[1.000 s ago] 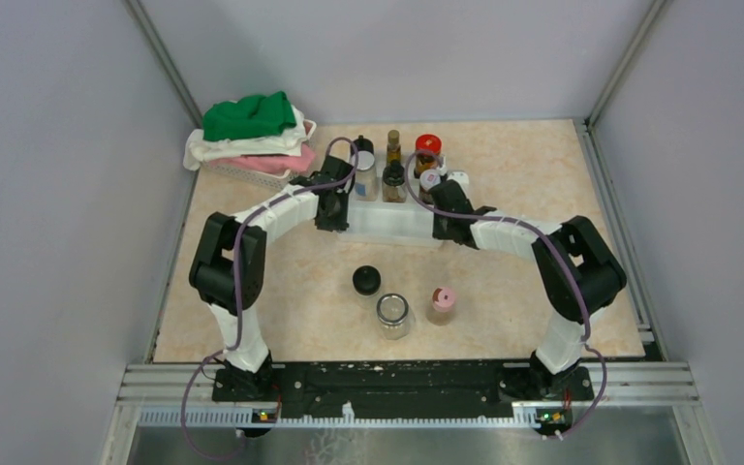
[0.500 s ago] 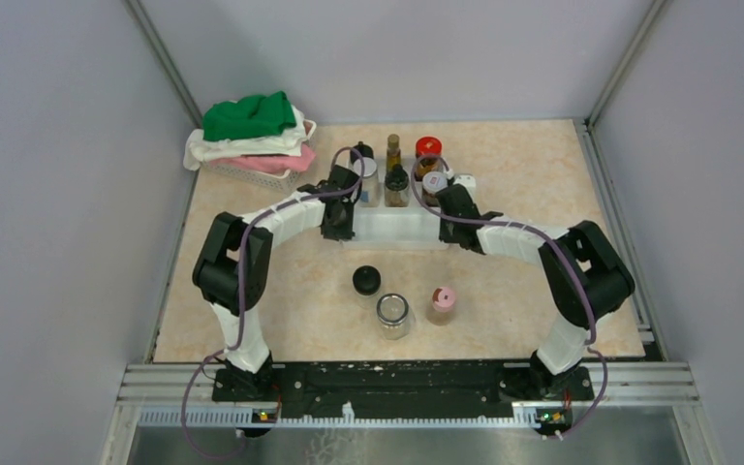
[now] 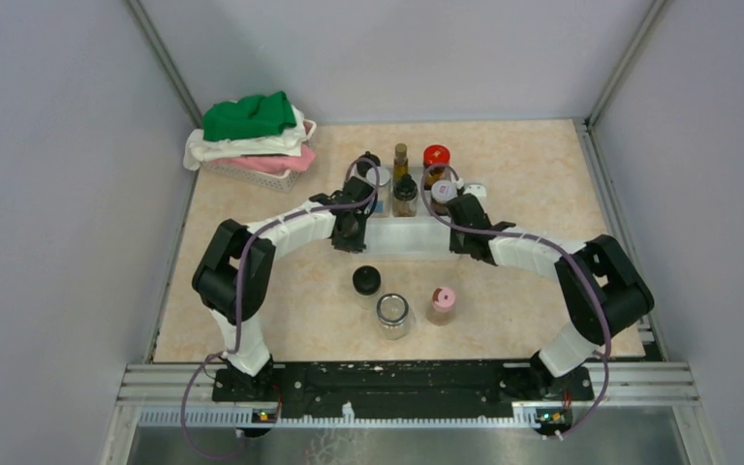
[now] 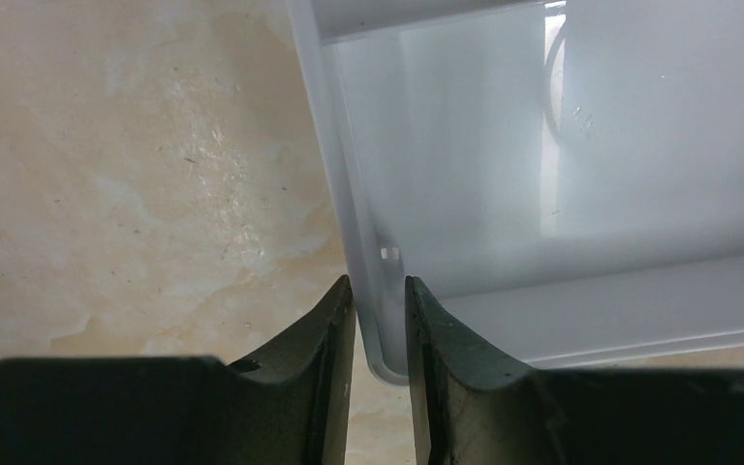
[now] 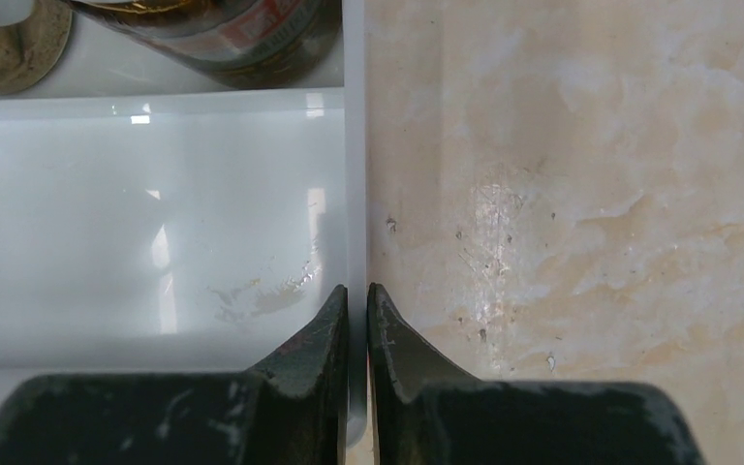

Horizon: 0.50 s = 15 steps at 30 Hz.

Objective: Organize the condiment bottles
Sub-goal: Move the storage box to the center of the board.

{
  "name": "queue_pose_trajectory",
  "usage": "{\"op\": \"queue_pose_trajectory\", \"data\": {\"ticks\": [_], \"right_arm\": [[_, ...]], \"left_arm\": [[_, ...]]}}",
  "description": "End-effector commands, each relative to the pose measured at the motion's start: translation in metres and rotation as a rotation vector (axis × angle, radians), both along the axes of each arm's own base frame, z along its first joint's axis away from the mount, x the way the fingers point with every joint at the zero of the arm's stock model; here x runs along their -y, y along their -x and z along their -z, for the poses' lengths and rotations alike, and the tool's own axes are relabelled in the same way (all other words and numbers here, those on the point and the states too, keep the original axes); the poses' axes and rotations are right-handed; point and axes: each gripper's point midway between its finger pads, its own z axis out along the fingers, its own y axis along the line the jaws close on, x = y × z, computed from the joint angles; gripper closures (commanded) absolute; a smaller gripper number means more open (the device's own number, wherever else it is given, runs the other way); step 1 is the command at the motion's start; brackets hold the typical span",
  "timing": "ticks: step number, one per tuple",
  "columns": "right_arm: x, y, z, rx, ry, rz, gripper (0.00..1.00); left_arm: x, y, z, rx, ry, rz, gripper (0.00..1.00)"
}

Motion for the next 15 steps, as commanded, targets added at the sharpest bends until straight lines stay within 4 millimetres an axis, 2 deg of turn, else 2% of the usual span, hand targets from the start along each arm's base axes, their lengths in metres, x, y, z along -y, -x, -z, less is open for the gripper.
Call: {"op": "queue_pose_trajectory", "data": {"ticks": [1,9,11,12,15], "right_arm": [[0.009,0.007,-0.016,0.021,-0.021,0.032,0.93],[0.009,0.012,-0.019,0.022,-0.039,0.031,0.90],[0.008,0.011,-0.024,0.026,-0.045,0.025,0.80],[0.007,0.011,-0.027,0.030,-0.047,0.022,0.68],[0.007,0.009,-0.039,0.044,-0.045,0.014,0.50]], "left_arm": [[-0.005,0.002,-0.013,0.039,0.001,-0.025,0.68],[-0.010,0.003,-0.028,0.064,-0.006,-0.033,0.66],[-0.013,0.002,-0.038,0.077,-0.013,-0.033,0.62],[-0.014,0.001,-0.046,0.091,-0.014,-0.034,0.59],[-0.017,-0.005,-0.076,0.145,-0.017,-0.032,0.53]]}}
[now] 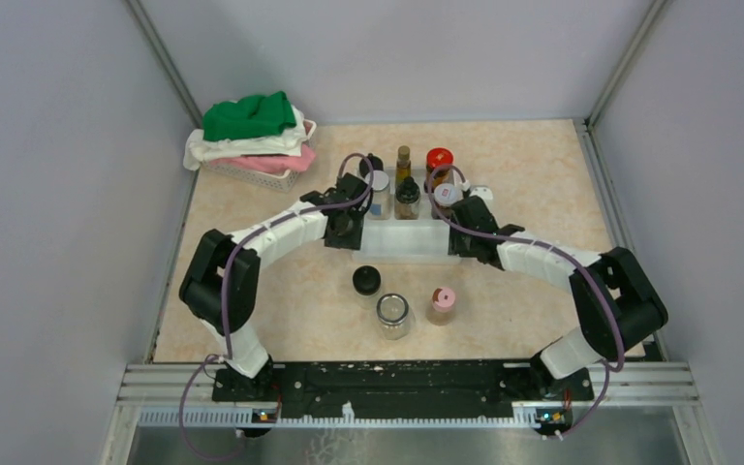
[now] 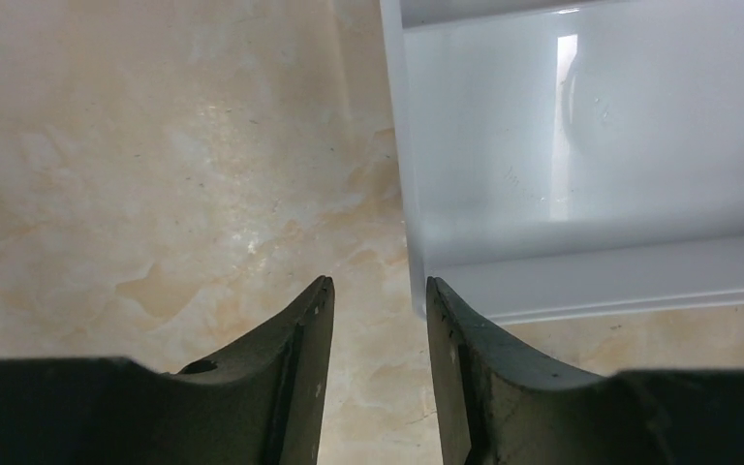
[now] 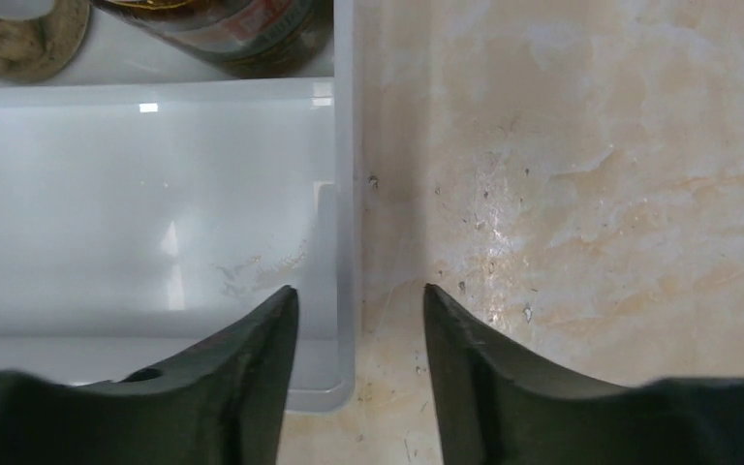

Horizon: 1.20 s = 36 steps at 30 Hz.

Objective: Organize the condiment bottles
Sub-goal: Move the storage box to the center of the board, then adjust the bottle in the storage box.

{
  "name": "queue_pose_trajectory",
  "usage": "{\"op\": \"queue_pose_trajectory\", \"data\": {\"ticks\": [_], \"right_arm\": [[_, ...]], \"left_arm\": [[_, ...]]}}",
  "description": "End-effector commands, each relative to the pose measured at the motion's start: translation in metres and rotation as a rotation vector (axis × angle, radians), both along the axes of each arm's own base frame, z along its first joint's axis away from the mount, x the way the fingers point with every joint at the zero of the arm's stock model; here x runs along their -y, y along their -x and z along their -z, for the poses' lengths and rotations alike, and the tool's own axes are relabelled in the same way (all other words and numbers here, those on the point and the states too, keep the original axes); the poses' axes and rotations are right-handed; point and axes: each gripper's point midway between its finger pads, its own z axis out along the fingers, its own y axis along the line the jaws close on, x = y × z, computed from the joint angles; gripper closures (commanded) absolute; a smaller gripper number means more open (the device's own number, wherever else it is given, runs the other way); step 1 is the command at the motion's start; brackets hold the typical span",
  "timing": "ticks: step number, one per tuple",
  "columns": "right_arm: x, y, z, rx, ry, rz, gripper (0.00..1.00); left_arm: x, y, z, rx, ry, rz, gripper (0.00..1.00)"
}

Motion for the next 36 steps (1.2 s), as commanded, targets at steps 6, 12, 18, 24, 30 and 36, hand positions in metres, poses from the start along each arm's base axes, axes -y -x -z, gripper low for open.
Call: {"op": "queue_pose_trajectory", "data": {"ticks": [6,12,18,24,30,36], "right_arm": [[0.002,-0.018,-0.076,0.133,-0.017,0.005,0.34],[0.004,-0.024,-0.108,0.184,-0.002,-0.007,0.32],[0.012,-0.025,-0.111,0.183,0.003,-0.004,0.32],[0.014,-0.025,-0.103,0.170,-0.014,-0.002,0.32],[0.012,-0.025,-0.095,0.156,-0.034,-0.009,0.32],[0.013,-0.023,-0.087,0.144,-0.044,-0.009,0.33]], "left_arm": [[0.006,-0.035,-0.138,0.279,0.058,0.048,0.31],[0.037,-0.070,-0.184,0.429,0.133,0.164,0.13],[0.060,-0.090,-0.172,0.409,0.152,0.227,0.26],[0.068,-0.093,-0.150,0.389,0.165,0.262,0.26],[0.074,-0.096,-0.143,0.381,0.169,0.292,0.26],[0.081,-0.100,-0.136,0.372,0.182,0.324,0.26]]}}
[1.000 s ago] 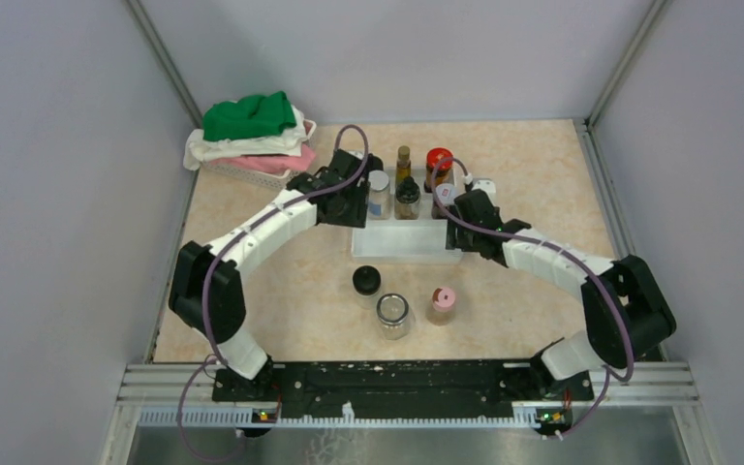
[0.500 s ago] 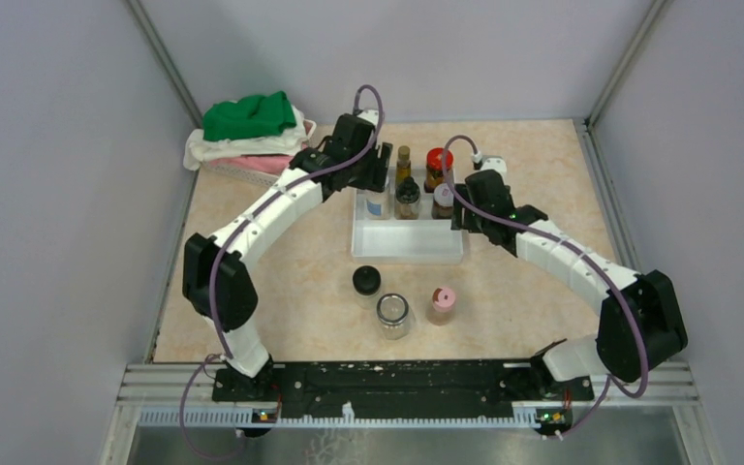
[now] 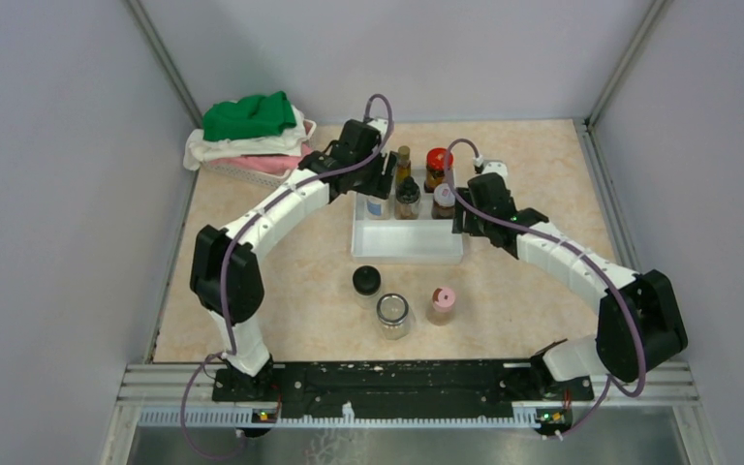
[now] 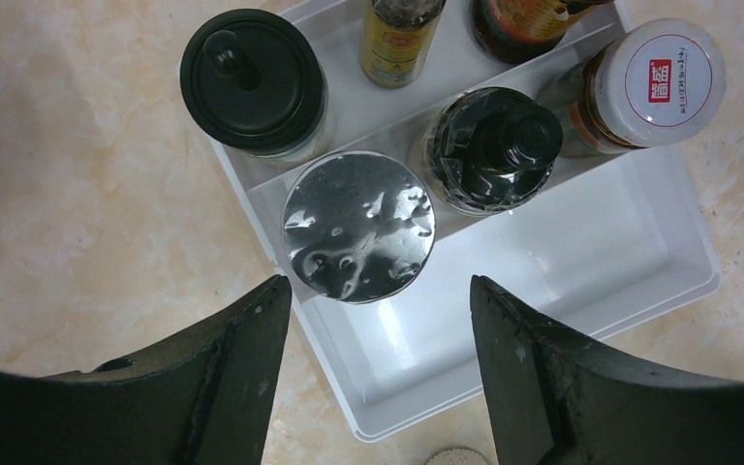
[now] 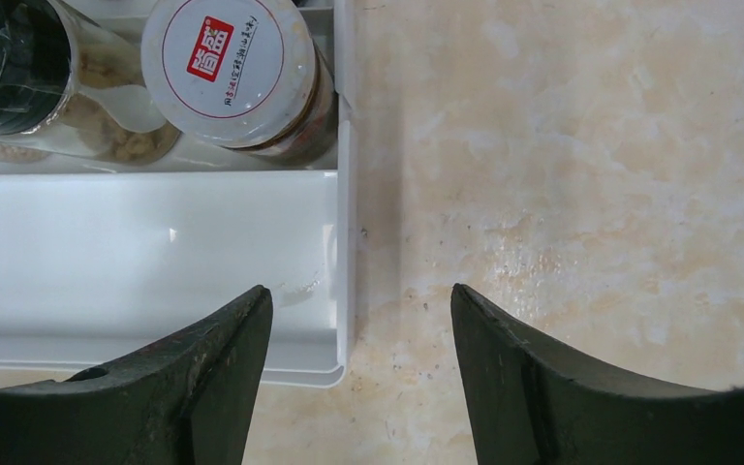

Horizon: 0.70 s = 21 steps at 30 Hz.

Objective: Organize the condiment bottles
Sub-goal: Adjust the bottle in the storage box.

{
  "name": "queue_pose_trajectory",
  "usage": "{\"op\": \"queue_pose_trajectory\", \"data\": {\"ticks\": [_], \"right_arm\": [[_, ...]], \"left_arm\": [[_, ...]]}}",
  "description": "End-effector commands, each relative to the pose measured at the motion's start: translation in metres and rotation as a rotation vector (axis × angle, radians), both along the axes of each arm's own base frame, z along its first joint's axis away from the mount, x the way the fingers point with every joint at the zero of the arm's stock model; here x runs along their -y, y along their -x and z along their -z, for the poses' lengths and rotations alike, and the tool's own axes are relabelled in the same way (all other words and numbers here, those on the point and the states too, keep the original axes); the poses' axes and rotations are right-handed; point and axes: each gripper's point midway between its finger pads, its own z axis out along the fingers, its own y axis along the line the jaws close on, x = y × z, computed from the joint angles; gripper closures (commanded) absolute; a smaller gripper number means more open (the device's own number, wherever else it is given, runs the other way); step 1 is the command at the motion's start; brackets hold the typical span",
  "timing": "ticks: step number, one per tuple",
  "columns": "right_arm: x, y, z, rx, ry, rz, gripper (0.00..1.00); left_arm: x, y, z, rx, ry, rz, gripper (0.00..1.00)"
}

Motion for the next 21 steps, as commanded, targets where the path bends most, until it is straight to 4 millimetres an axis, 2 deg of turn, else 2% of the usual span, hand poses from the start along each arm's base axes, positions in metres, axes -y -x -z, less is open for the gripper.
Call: {"op": "queue_pose_trajectory", "data": {"ticks": [1,9,17,21], "right_arm": [[0.000,-0.002,-0.003,0.023,-0.028,-0.003,0.33],[0.007,-0.002,0.000,0.021,-0.026,0.006,0.33],[0.006,-0.002,0.005,0.014,-0.033,0.000,0.32],[0.004,-0.002,0.008,0.010,-0.039,-0.004,0.32]], "left_arm": [[0.012,-0.014,-0.004,0.040,0.030,0.042,0.26],[0.015,-0.022,0.003,0.039,0.020,0.045,0.26],[0.014,-0.028,-0.001,0.055,0.015,0.035,0.25],[0.016,-0.032,-0.003,0.061,0.022,0.039,0.20]]}}
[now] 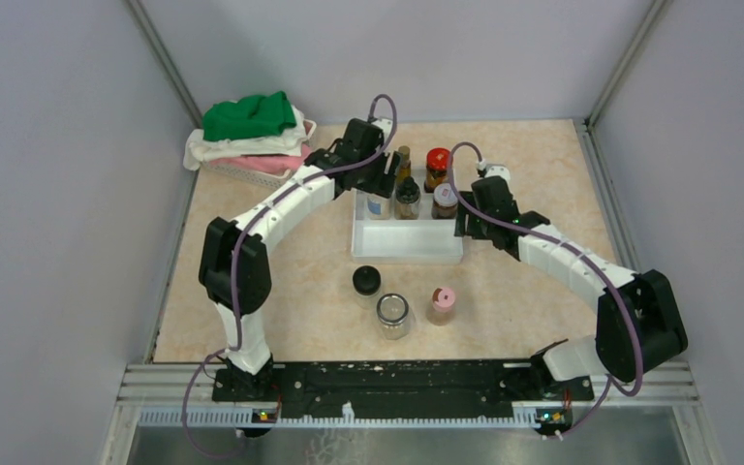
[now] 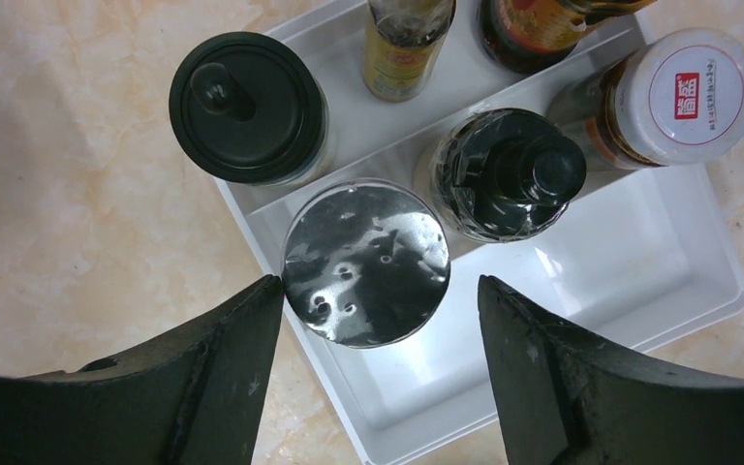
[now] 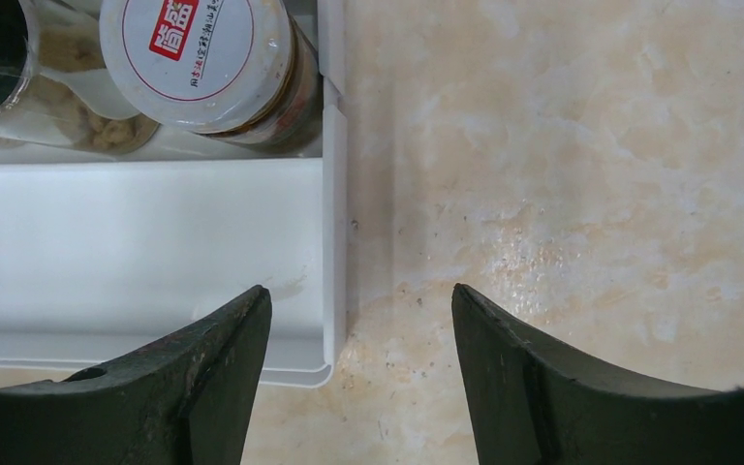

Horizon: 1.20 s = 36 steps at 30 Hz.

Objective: Organize the condiment bottles
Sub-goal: Adjust the bottle in the storage box.

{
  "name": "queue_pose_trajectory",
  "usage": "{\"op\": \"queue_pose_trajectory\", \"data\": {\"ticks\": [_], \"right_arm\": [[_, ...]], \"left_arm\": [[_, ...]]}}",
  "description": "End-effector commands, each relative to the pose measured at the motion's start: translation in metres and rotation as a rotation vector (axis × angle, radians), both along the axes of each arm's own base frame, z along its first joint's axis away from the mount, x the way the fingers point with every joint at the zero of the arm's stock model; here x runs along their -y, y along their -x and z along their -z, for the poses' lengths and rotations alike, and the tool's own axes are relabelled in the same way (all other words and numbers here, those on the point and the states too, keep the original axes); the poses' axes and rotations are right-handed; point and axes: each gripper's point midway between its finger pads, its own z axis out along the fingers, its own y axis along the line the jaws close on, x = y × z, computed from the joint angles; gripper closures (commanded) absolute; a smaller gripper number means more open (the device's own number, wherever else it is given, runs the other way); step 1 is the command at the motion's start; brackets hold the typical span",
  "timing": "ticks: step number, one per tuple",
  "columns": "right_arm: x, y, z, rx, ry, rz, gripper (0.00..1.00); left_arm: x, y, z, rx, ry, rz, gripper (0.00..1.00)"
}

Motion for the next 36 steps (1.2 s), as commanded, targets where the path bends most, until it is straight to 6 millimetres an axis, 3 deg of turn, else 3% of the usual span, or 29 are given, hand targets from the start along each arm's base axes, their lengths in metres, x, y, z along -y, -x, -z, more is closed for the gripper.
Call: {"op": "queue_pose_trajectory", "data": {"ticks": [1,13,22,36], "right_arm": [[-0.002,-0.006,-0.007,0.037,-0.027,-0.005,0.32],[-0.001,-0.003,0.000,0.029,-0.030,-0.009,0.32],[-0.003,-0.001,0.003,0.025,-0.041,-0.011,0.32],[-0.002,0.003,0.005,0.022,-0.049,-0.018,0.32]], "left_arm": [[0.011,-0.017,-0.020,0.069,0.037,0.014,0.19],[0.012,-0.014,-0.011,0.036,0.044,0.017,0.30],[-0.006,-0.014,-0.009,0.019,-0.001,-0.094,0.43],[-0.035,-0.015,-0.012,0.005,-0.058,-0.290,0.43]]}}
